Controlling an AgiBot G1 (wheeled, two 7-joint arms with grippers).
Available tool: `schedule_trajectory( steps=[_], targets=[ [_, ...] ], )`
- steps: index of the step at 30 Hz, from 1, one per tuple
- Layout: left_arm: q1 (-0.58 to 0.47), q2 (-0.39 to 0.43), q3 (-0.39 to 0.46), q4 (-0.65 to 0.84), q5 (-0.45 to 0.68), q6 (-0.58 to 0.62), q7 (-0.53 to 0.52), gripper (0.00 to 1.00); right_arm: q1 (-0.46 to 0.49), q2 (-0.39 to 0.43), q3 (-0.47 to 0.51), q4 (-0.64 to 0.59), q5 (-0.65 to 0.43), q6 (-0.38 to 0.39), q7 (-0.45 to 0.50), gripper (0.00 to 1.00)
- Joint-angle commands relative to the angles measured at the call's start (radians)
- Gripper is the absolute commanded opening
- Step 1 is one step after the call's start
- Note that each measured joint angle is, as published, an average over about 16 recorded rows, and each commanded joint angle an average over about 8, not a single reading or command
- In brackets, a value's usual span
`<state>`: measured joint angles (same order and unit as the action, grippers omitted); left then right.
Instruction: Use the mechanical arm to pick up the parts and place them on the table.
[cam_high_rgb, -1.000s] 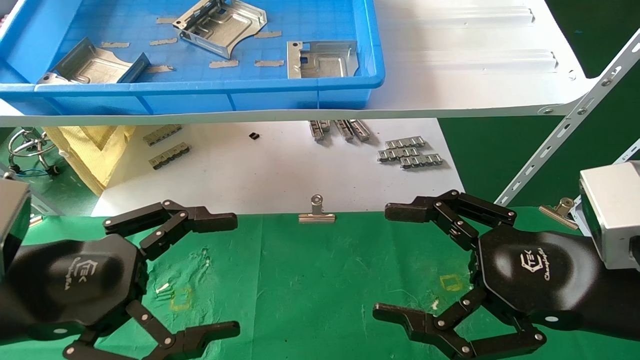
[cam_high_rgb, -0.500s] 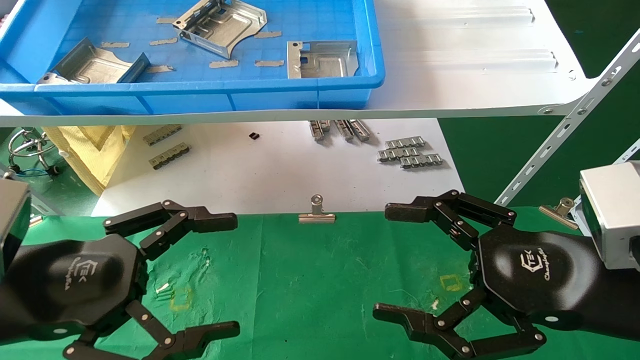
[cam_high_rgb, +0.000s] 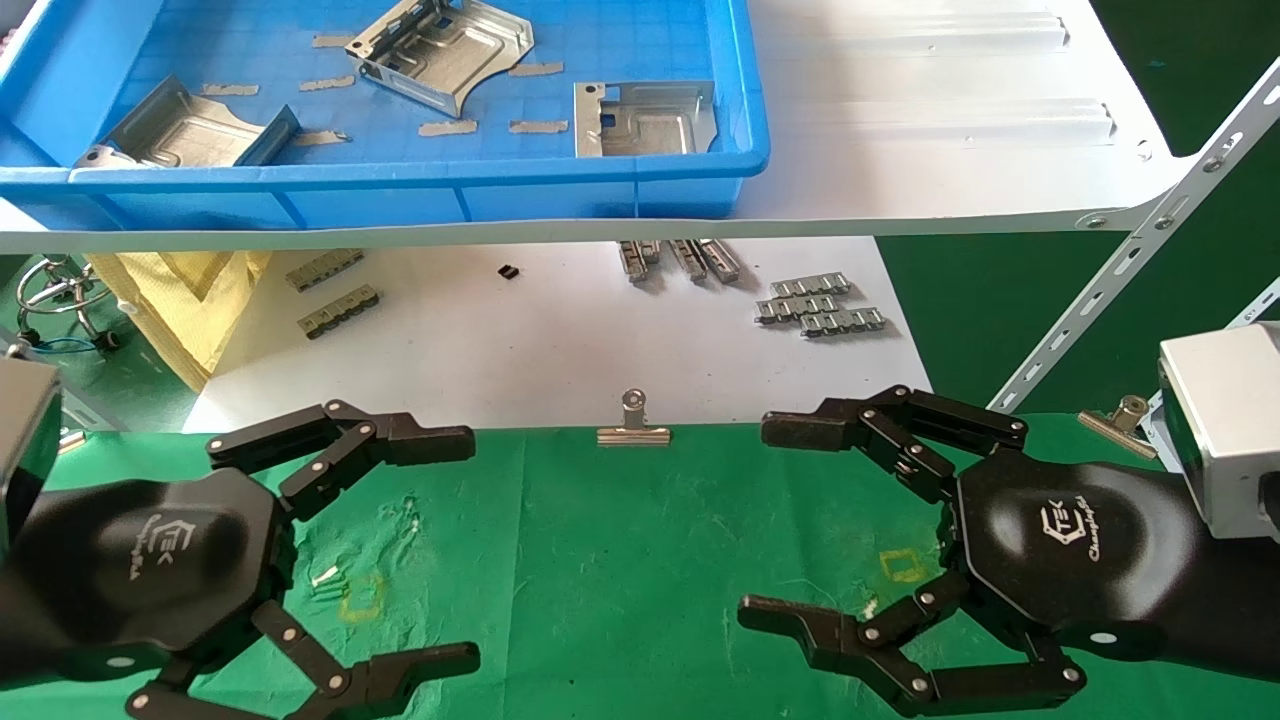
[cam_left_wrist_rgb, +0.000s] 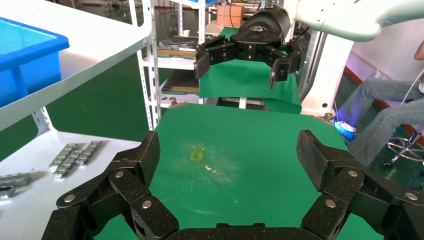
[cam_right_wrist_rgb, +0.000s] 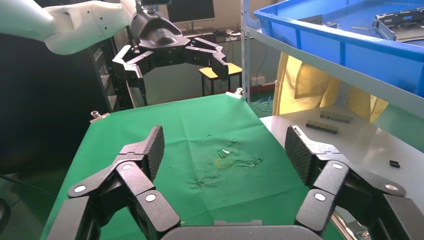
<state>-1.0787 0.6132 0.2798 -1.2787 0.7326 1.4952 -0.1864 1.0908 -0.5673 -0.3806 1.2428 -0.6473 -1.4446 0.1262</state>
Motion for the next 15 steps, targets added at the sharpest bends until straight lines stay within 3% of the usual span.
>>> schedule_trajectory(
  steps=[1,15],
  targets=[
    [0.0,0.0,0.0,0.0,0.0,0.0,0.0,1.0,0.0,0.0,0.0,0.0,0.0,0.0,0.0,0.0],
    [0.0,0.0,0.0,0.0,0.0,0.0,0.0,1.0,0.0,0.0,0.0,0.0,0.0,0.0,0.0,0.0]
  ],
)
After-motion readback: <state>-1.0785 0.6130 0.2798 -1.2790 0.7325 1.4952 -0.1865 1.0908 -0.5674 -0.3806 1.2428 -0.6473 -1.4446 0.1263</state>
